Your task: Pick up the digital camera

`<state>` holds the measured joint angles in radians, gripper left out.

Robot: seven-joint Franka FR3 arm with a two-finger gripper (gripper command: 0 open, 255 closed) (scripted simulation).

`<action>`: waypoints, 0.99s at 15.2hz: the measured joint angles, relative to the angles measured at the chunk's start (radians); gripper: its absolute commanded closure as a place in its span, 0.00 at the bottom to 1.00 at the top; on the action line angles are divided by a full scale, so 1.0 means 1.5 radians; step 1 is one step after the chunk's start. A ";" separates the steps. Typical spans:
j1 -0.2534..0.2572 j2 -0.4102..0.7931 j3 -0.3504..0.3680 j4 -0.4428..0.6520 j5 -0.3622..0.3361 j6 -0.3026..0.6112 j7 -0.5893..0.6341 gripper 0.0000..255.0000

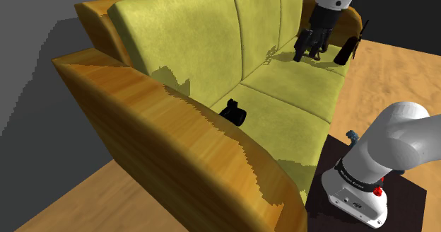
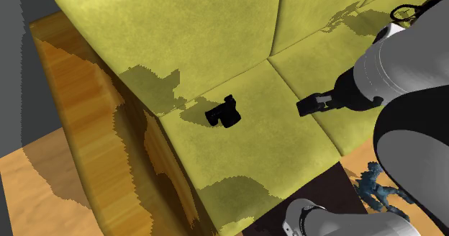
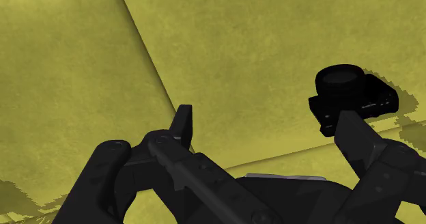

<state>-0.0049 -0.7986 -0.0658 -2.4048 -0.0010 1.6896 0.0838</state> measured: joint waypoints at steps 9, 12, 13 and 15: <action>-0.006 0.058 0.081 -0.074 0.064 0.150 0.167 0.00; -0.009 0.105 0.114 -0.090 0.086 0.222 0.235 0.00; -0.009 0.126 0.129 -0.092 0.094 0.248 0.262 0.00; -0.012 0.169 0.153 -0.095 0.107 0.301 0.310 0.00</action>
<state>-0.0230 -0.5457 0.1641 -2.5474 0.1587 2.1403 0.5480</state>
